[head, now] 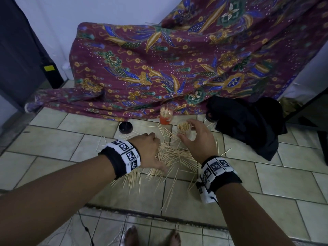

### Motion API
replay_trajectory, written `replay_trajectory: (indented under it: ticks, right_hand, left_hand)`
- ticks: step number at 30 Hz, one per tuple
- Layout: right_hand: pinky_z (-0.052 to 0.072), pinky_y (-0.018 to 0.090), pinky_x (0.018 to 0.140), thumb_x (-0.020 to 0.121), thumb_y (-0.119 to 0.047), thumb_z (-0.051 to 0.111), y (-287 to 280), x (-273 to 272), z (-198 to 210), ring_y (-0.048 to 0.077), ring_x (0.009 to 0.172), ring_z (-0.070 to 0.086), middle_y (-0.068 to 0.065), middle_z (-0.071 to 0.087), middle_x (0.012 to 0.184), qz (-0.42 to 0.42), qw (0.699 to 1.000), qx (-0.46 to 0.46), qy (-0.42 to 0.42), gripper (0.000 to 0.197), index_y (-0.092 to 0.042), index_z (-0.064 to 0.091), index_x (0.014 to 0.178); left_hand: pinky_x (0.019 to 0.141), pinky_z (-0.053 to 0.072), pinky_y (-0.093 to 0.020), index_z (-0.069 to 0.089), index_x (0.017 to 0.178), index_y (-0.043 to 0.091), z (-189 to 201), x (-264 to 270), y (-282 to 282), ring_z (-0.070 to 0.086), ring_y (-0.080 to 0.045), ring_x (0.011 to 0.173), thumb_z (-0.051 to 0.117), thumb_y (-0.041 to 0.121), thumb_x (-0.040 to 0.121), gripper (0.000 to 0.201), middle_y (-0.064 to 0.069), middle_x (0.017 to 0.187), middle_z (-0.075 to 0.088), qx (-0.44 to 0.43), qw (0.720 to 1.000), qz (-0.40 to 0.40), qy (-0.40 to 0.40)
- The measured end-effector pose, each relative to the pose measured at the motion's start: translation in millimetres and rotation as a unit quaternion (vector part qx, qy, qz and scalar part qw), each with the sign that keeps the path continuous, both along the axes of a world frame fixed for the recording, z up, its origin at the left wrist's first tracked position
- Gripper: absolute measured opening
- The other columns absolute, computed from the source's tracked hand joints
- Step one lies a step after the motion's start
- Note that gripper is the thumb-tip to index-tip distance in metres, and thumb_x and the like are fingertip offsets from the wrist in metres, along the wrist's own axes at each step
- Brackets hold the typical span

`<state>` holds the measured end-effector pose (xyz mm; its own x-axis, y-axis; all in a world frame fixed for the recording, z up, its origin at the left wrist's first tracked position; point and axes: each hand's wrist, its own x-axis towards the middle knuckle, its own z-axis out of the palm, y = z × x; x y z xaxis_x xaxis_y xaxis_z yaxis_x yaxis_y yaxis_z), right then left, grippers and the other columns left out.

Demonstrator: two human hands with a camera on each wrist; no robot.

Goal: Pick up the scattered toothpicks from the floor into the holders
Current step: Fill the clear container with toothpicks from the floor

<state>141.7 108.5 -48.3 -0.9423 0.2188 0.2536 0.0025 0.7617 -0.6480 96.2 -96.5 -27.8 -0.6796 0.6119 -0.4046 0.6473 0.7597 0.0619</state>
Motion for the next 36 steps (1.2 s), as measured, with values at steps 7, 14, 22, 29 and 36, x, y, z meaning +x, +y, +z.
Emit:
replay_trajectory:
  ticks: [7, 14, 22, 29, 36]
  right_hand:
    - [0.048, 0.031, 0.091, 0.082, -0.037, 0.075, 0.3, 0.4, 0.4, 0.013, 0.107, 0.058, -0.001, 0.061, 0.12, 0.004, 1.0, -0.006, 0.002, 0.052, -0.016, 0.057, 0.126]
    - [0.045, 0.026, 0.088, 0.083, -0.039, 0.074, -0.4, 1.1, 0.3, 0.012, 0.107, 0.058, -0.003, 0.06, 0.121, 0.004, 1.0, 0.001, -0.005, 0.051, -0.018, 0.056, 0.126]
    - [0.048, 0.03, 0.089, 0.083, -0.04, 0.074, 0.3, 0.4, -0.8, 0.012, 0.106, 0.058, -0.004, 0.061, 0.121, 0.002, 1.0, 0.003, -0.006, 0.052, -0.019, 0.056, 0.127]
    - [0.05, 0.036, 0.09, 0.082, -0.037, 0.076, -0.1, -1.6, -2.7, 0.012, 0.103, 0.058, -0.004, 0.061, 0.117, 0.005, 1.0, -0.005, -0.001, 0.049, -0.018, 0.057, 0.123]
    - [0.051, 0.036, 0.089, 0.082, -0.037, 0.076, -0.1, -1.1, -2.5, 0.012, 0.103, 0.058, -0.005, 0.061, 0.117, 0.001, 1.0, -0.009, -0.002, 0.05, -0.02, 0.057, 0.124]
  left_hand:
    - [0.078, 0.048, -0.036, 0.053, 0.119, 0.011, -0.6, 9.1, 13.2, 0.054, -0.027, 0.103, 0.064, 0.068, 0.073, 0.074, -0.007, 0.113, 0.049, 0.003, 1.0, -0.005, -0.011]
    - [0.082, 0.051, -0.037, 0.047, 0.13, 0.018, -1.2, -3.2, 12.2, 0.058, -0.031, 0.104, 0.067, 0.036, 0.084, 0.054, -0.009, 0.112, 0.056, 0.028, 0.999, -0.013, -0.036]
    - [0.086, 0.049, -0.037, 0.032, 0.146, 0.031, 0.3, -11.8, 0.0, 0.054, -0.025, 0.108, 0.061, 0.007, 0.084, 0.073, -0.005, 0.116, 0.052, 0.054, 0.993, -0.043, -0.098]
    - [0.088, 0.045, -0.031, 0.034, 0.143, 0.024, 0.2, -12.3, -3.4, 0.051, -0.023, 0.11, 0.068, 0.041, 0.081, 0.073, -0.004, 0.119, 0.047, 0.058, 0.994, -0.048, -0.075]
    - [0.079, 0.046, -0.033, 0.061, 0.117, 0.012, -7.0, -11.3, 8.5, 0.058, -0.03, 0.101, 0.061, 0.037, 0.091, 0.036, -0.008, 0.113, 0.052, 0.002, 0.998, -0.053, -0.026]
